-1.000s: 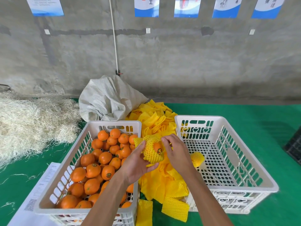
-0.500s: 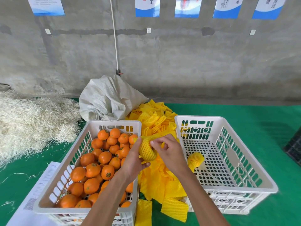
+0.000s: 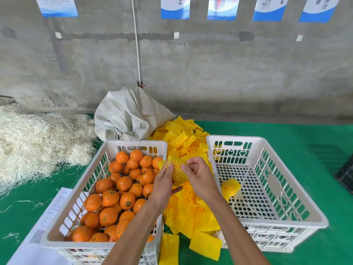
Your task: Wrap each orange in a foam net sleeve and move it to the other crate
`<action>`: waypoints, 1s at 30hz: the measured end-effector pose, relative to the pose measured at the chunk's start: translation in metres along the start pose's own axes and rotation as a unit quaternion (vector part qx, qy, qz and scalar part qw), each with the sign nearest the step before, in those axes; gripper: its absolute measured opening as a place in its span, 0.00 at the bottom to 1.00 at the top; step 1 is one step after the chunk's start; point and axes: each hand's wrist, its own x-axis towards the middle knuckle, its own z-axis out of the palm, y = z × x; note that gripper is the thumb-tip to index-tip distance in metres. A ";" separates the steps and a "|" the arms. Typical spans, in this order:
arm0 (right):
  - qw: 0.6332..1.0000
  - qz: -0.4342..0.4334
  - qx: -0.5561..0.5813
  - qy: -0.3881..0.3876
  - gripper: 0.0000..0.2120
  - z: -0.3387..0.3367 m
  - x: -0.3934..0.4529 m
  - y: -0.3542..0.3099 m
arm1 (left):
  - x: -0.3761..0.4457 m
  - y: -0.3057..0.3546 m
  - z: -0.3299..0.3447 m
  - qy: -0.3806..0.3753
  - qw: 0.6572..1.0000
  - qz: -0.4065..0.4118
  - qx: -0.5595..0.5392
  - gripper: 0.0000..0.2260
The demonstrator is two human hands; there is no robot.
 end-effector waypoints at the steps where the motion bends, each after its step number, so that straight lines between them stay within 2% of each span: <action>1: 1.000 0.002 -0.004 -0.005 0.10 -0.003 0.001 0.001 | 0.000 0.000 0.000 0.001 1.000 -0.006 0.003 0.27; 3: 1.000 0.005 -0.011 -0.012 0.13 -0.009 0.003 0.003 | 0.000 0.000 0.001 0.005 1.000 -0.011 0.019 0.27; 6: 0.999 -0.028 -0.030 0.019 0.10 -0.014 0.001 0.006 | 0.002 -0.002 0.002 0.000 0.997 -0.004 0.074 0.27; 8: 0.991 -0.066 -0.089 0.076 0.12 -0.016 -0.001 0.009 | 0.001 -0.001 0.005 -0.010 0.998 -0.023 0.063 0.34; 10: 0.976 -0.103 -0.165 0.099 0.14 -0.019 -0.002 0.013 | 0.001 0.000 0.006 -0.022 0.998 -0.048 0.035 0.41; 12: 0.972 -0.114 -0.201 0.045 0.19 -0.022 -0.002 0.017 | 0.000 0.002 0.003 -0.055 0.996 -0.057 0.048 0.53; 14: 0.986 -0.067 -0.148 -0.047 0.25 -0.024 -0.003 0.018 | -0.003 0.005 0.002 -0.109 0.991 -0.057 0.058 0.59; 16: 0.993 -0.018 -0.084 -0.075 0.26 -0.024 -0.004 0.016 | -0.008 0.007 0.001 -0.144 0.986 -0.047 0.071 0.57; 19: 0.997 0.019 -0.070 -0.017 0.30 -0.026 -0.004 0.016 | -0.009 0.005 0.000 -0.169 0.979 -0.031 0.105 0.48; 21: 0.998 0.031 -0.052 -0.007 0.31 -0.028 -0.004 0.018 | -0.009 0.004 0.001 -0.152 0.982 -0.011 0.113 0.43; 25: 0.997 0.056 0.014 -0.044 0.33 -0.032 -0.006 0.014 | -0.008 0.002 0.007 -0.137 0.984 0.023 0.115 0.37; 28: 0.998 0.053 0.026 0.005 0.30 -0.032 -0.009 0.017 | -0.005 -0.004 0.015 -0.122 0.979 0.095 0.135 0.23; 30: 0.997 0.046 0.038 0.043 0.30 -0.031 -0.011 0.021 | -0.002 -0.001 0.022 -0.113 0.976 0.126 0.140 0.18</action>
